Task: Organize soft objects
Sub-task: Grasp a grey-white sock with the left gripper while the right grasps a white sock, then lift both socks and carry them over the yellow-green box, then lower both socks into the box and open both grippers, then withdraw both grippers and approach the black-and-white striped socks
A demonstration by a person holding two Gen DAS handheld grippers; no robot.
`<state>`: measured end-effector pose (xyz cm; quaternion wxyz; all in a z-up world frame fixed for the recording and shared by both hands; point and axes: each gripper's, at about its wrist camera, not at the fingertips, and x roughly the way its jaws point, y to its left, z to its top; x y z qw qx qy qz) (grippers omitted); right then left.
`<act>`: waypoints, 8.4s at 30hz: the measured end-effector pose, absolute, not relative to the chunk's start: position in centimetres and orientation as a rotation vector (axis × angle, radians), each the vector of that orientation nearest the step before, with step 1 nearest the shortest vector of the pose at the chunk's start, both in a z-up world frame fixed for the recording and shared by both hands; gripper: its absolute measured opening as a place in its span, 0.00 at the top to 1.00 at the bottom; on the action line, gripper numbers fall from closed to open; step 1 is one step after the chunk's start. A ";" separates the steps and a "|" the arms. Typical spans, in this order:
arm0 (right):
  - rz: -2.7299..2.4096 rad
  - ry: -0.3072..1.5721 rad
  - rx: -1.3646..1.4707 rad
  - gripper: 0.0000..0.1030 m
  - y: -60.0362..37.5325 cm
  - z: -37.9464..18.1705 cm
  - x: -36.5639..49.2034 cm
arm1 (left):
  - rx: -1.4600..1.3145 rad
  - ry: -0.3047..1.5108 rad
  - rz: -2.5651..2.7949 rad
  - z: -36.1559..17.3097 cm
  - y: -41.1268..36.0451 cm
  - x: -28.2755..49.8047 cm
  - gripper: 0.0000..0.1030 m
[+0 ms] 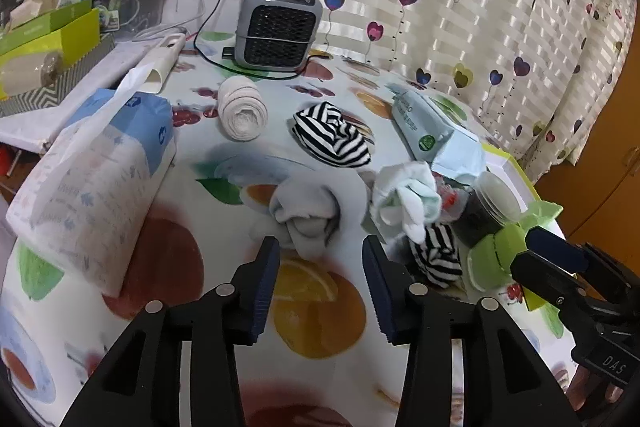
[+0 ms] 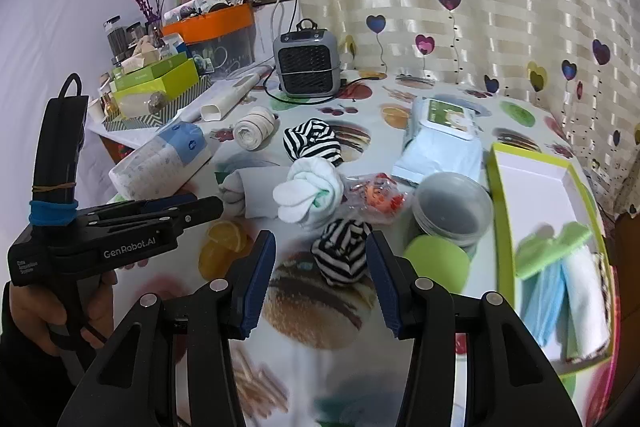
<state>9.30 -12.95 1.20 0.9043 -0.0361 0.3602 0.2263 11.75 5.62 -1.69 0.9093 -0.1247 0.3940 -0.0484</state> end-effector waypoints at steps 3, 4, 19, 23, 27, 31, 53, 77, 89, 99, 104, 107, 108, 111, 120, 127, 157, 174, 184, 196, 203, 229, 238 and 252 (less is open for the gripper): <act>0.472 0.752 -0.076 0.53 -12.3 0.9 10.3 | -0.253 0.819 -0.103 -2.0 6.0 12.9 0.57; 0.473 0.753 -0.076 0.53 -12.1 0.8 10.6 | -0.252 0.822 -0.103 -2.1 6.1 13.2 0.57; 0.449 0.832 -0.041 0.53 -10.1 -1.1 16.7 | -0.260 0.845 -0.162 -3.1 6.3 17.4 0.54; 0.444 0.861 -0.041 0.53 -9.3 -1.8 18.0 | -0.269 0.866 -0.177 -3.7 6.3 18.2 0.53; 0.444 0.890 -0.049 0.53 -8.7 -2.4 18.7 | -0.258 0.870 -0.174 -4.1 6.1 18.4 0.51; 0.455 0.897 -0.045 0.65 -8.7 -2.7 18.9 | -0.278 0.868 -0.191 -4.4 6.2 18.5 0.51; 0.512 0.729 -0.044 0.80 -9.6 2.9 13.8 | -0.186 0.739 -0.148 1.5 5.0 13.3 0.79; 0.452 0.592 -0.010 0.80 -14.8 7.7 8.8 | -0.118 0.646 -0.197 6.9 -0.1 9.2 0.79; 0.414 0.592 0.015 0.80 -17.8 7.4 9.4 | -0.083 0.652 -0.245 7.0 -3.3 10.6 0.79; 0.370 0.593 0.032 0.80 -20.3 7.1 9.9 | -0.048 0.654 -0.289 7.0 -6.5 11.9 0.79; 0.343 0.596 0.044 0.80 -21.9 6.8 10.5 | -0.033 0.660 -0.319 6.8 -8.3 12.9 0.79; 0.327 0.600 0.052 0.80 -22.9 6.5 10.8 | -0.026 0.668 -0.334 6.5 -9.3 13.5 0.79; 0.320 0.603 0.056 0.80 -23.4 6.4 11.0 | -0.022 0.672 -0.340 6.4 -9.7 13.8 0.79; 0.305 0.609 0.068 0.80 -24.4 6.0 11.5 | -0.017 0.680 -0.360 6.1 -10.7 14.6 0.79; 0.227 0.619 0.111 0.80 -28.7 5.3 13.2 | -0.011 0.701 -0.419 5.3 -13.7 17.1 0.79; 0.156 0.618 0.141 0.80 -32.2 4.8 14.4 | -0.002 0.717 -0.460 4.8 -16.1 18.7 0.79; 0.079 0.733 0.228 0.51 -37.7 -0.7 18.8 | 0.029 0.899 -0.510 -0.3 -22.9 24.2 0.71; 0.079 0.659 0.204 0.51 -36.1 2.3 14.5 | 0.014 0.816 -0.535 3.0 -20.7 21.0 0.67; 0.132 0.630 0.089 0.51 -32.0 3.9 11.2 | -0.005 0.785 -0.489 4.1 -17.2 17.6 0.67; 0.238 0.643 0.043 0.51 -27.3 4.4 8.2 | -0.018 0.719 -0.446 5.6 -13.3 13.2 0.67; 0.270 0.665 0.018 0.51 -25.1 4.4 7.3 | -0.036 0.729 -0.410 4.8 -10.8 11.7 0.67; 0.355 0.694 -0.037 0.51 -20.1 3.8 6.6 | -0.100 0.762 -0.300 2.6 -4.3 10.0 0.66; 0.365 0.706 -0.040 0.51 -19.7 3.4 7.0 | -0.123 0.802 -0.280 1.1 -2.9 10.8 0.60; 0.353 0.730 -0.045 0.51 -20.0 2.5 8.5 | -0.116 0.905 -0.295 -2.7 -4.6 13.5 0.58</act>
